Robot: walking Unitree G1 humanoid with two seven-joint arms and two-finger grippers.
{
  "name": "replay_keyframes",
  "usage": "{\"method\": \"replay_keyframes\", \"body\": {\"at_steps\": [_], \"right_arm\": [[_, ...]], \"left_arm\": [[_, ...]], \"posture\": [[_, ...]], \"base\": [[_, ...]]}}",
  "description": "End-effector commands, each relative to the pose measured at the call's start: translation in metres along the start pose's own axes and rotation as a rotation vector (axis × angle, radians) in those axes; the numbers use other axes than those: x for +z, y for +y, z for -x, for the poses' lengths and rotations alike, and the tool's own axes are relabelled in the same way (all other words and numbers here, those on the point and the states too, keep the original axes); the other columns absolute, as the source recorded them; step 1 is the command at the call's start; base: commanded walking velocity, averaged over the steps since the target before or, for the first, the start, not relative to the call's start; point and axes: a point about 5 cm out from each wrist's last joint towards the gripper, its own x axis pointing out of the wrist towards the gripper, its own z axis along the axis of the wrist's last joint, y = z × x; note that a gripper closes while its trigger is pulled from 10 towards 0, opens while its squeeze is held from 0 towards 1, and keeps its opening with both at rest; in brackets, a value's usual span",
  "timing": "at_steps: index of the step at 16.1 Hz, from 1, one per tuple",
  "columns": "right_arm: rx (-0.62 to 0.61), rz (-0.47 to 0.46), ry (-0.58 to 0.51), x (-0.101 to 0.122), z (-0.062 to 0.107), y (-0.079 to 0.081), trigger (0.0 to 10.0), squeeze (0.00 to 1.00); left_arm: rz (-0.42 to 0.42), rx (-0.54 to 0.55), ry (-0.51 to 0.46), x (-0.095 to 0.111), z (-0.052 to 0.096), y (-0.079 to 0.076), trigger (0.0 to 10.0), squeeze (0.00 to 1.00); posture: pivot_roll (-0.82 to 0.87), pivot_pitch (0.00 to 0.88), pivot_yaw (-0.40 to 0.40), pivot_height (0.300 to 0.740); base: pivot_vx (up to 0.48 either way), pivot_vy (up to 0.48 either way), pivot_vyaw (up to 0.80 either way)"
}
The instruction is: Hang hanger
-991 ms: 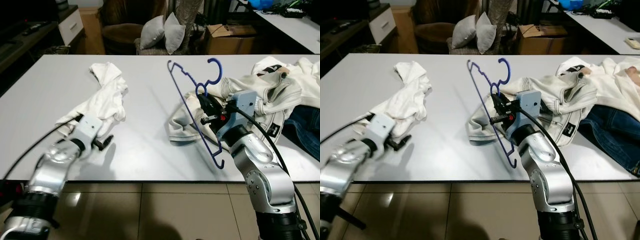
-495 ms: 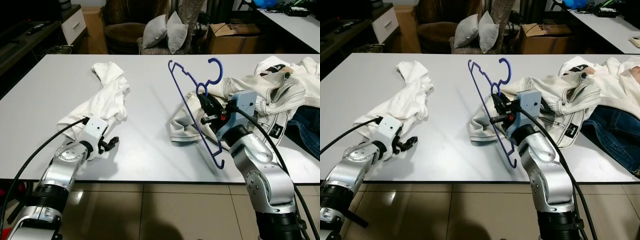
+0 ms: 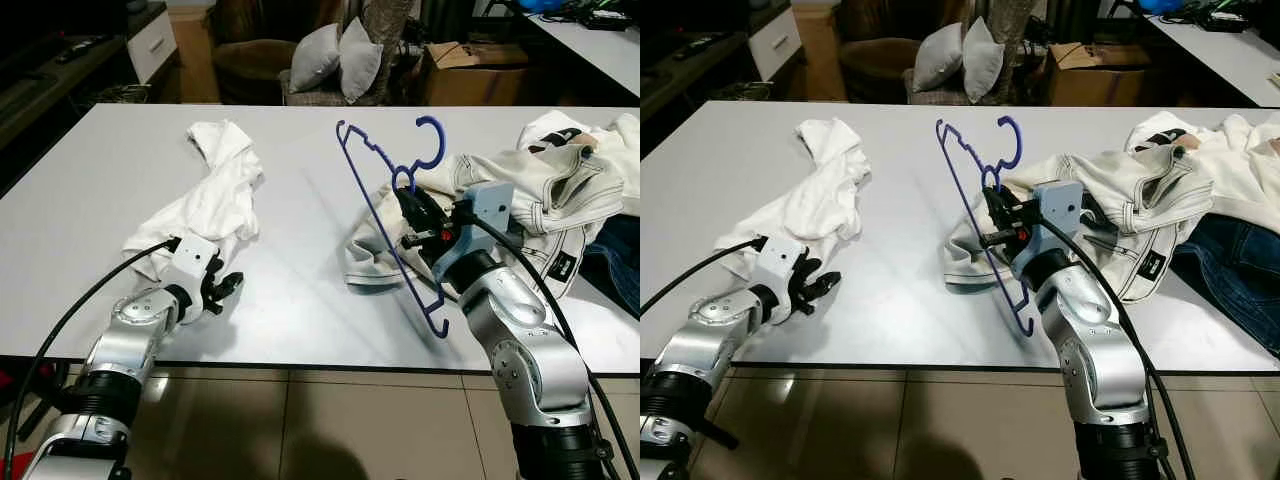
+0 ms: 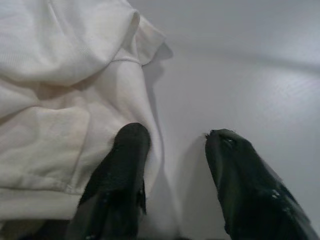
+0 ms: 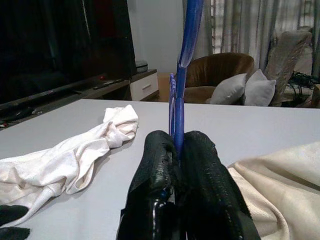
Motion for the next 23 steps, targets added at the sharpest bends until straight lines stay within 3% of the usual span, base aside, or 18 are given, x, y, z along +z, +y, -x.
{"method": "replay_keyframes", "body": {"at_steps": [1, 5, 8, 10, 13, 15, 16, 17, 18, 20, 21, 22, 23], "right_arm": [[-0.009, -0.002, 0.005, -0.001, -0.001, -0.001, 10.0, 0.00], [-0.001, -0.003, -0.002, 0.001, -0.006, 0.000, 10.0, 0.00], [-0.007, -0.009, -0.005, 0.001, -0.006, -0.001, 10.0, 0.00], [-0.010, -0.010, -0.009, 0.001, -0.006, -0.001, 10.0, 0.00], [-0.012, -0.014, -0.013, 0.000, -0.006, 0.000, 10.0, 0.00], [-0.009, -0.012, -0.007, -0.003, -0.006, 0.004, 10.0, 0.00], [-0.003, 0.016, 0.005, -0.006, -0.005, 0.007, 10.0, 0.00], [-0.002, 0.025, 0.008, -0.006, -0.005, 0.009, 10.0, 0.00], [-0.006, 0.032, 0.012, -0.007, -0.004, 0.011, 10.0, 0.00], [-0.032, 0.019, 0.015, -0.008, 0.002, 0.017, 10.0, 0.00], [-0.028, -0.012, 0.021, -0.009, 0.005, 0.024, 10.0, 0.00], [-0.022, -0.013, 0.021, -0.009, 0.007, 0.025, 10.0, 0.00], [-0.010, -0.016, 0.023, -0.010, 0.012, 0.026, 10.0, 0.00]], "left_arm": [[0.027, -0.002, 0.005, -0.004, 0.000, 0.000, 0.0, 0.00], [0.109, 0.012, -0.175, 0.020, 0.003, 0.003, 0.0, 0.00], [0.120, 0.013, -0.363, 0.057, 0.009, 0.010, 0.0, 0.00], [0.135, 0.013, -0.582, 0.107, 0.022, 0.023, 0.0, 0.00], [0.149, -0.033, -0.766, 0.153, 0.042, 0.030, 0.0, 0.00], [0.087, -0.029, -0.709, 0.150, 0.047, 0.028, 0.0, 0.00], [0.017, 0.030, -0.634, 0.136, 0.048, 0.026, 5.4, 0.00], [-0.016, 0.061, -0.587, 0.128, 0.048, 0.025, 10.0, 0.00], [-0.013, 0.091, -0.546, 0.120, 0.049, 0.025, 10.0, 0.00], [0.020, 0.159, -0.525, 0.101, 0.071, 0.014, 10.0, 0.00], [0.025, 0.177, -0.523, 0.091, 0.087, 0.004, 10.0, 0.53], [0.027, 0.189, -0.516, 0.089, 0.089, 0.001, 10.0, 0.53], [0.030, 0.204, -0.506, 0.084, 0.095, -0.006, 10.0, 1.00]], "posture": [[-0.01, 0.000, 0.036, 0.740], [-0.01, 0.000, 0.027, 0.740], [0.00, 0.000, 0.031, 0.740], [0.00, 0.000, 0.037, 0.740], [0.00, 0.000, 0.042, 0.740], [-0.01, 0.000, 0.060, 0.740], [-0.02, 0.000, 0.069, 0.740], [-0.03, 0.000, 0.074, 0.740], [-0.03, 0.000, 0.076, 0.740], [-0.04, 0.000, 0.075, 0.740], [-0.04, 0.000, 0.063, 0.740], [-0.04, 0.000, 0.063, 0.740], [-0.03, 0.000, 0.053, 0.740]], "base": [[0.000, 0.000, 0.00], [0.000, 0.000, 0.00], [0.000, 0.000, 0.00], [0.000, 0.000, 0.00], [0.000, 0.000, 0.00], [0.000, 0.000, 0.00], [0.000, 0.000, 0.00], [0.000, 0.000, 0.00], [0.000, 0.000, 0.00], [0.000, 0.000, 0.00], [0.000, 0.480, -0.62], [0.000, 0.480, -0.62], [0.000, 0.480, -0.80]]}}
